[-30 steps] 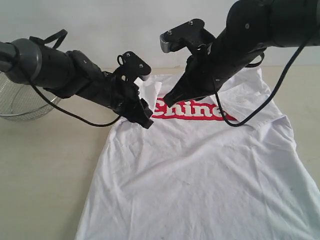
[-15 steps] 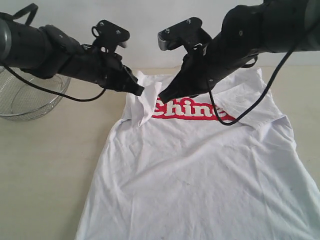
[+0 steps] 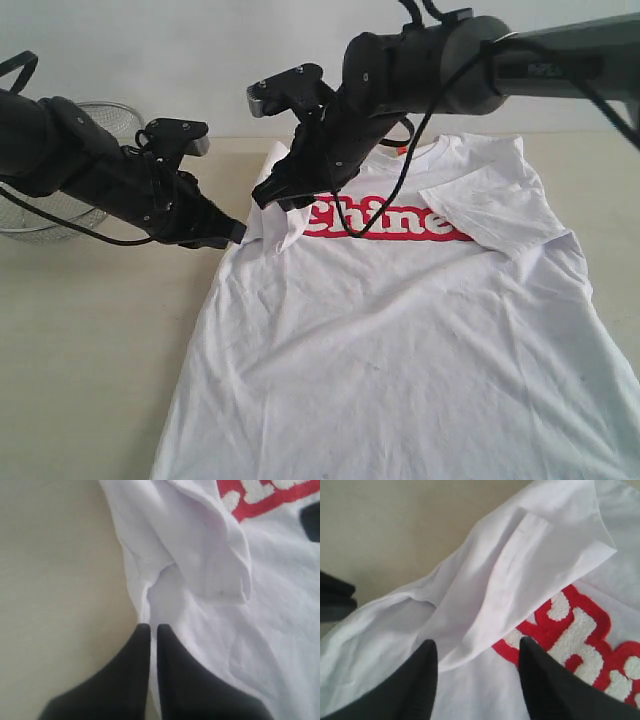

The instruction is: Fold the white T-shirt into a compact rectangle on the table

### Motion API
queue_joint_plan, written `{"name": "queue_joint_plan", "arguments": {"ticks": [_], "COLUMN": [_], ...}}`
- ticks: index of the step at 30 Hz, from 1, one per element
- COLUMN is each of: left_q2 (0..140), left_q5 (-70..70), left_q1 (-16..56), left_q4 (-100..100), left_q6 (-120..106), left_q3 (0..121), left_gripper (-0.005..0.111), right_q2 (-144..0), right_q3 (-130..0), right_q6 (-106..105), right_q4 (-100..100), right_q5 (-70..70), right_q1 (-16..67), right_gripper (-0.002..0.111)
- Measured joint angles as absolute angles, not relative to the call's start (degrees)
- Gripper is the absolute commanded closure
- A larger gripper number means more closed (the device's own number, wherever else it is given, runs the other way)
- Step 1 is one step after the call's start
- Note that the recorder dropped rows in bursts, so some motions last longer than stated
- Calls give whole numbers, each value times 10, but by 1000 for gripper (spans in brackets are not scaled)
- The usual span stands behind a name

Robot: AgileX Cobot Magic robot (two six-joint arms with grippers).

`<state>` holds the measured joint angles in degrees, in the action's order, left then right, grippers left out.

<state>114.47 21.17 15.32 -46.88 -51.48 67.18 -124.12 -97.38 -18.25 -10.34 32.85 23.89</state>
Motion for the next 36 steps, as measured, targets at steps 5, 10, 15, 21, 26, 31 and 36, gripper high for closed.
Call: {"name": "queue_joint_plan", "arguments": {"ticks": [5, 10, 15, 21, 26, 31, 36], "left_q2": [1145, 1145, 1145, 1145, 1145, 1145, 1145], "left_q5": [218, 218, 218, 219, 210, 196, 189], "left_q1": [164, 164, 164, 164, 164, 164, 164], "left_q4": [-469, -470, -470, -467, -463, -461, -461], "left_q6": [-515, -510, -504, -503, -501, -501, -501], "left_q3": [669, 669, 668, 664, 645, 635, 635], "left_gripper": [102, 102, 102, 102, 102, 102, 102], "right_q2": [-1305, -1351, -1381, -1384, -1385, -1383, -1383], "right_q3": [-1046, -1101, -1130, -1143, -1158, -1158, -1157], "right_q6": [-153, -130, -94, -59, -53, 11, 125], "right_q4": [-78, -47, -16, 12, 14, 25, 29], "right_q5": [348, 371, 385, 391, 409, 439, 448], "right_q1": [239, 239, 239, 239, 239, 239, 239], "right_gripper": [62, 62, 75, 108, 108, 108, 108]}}
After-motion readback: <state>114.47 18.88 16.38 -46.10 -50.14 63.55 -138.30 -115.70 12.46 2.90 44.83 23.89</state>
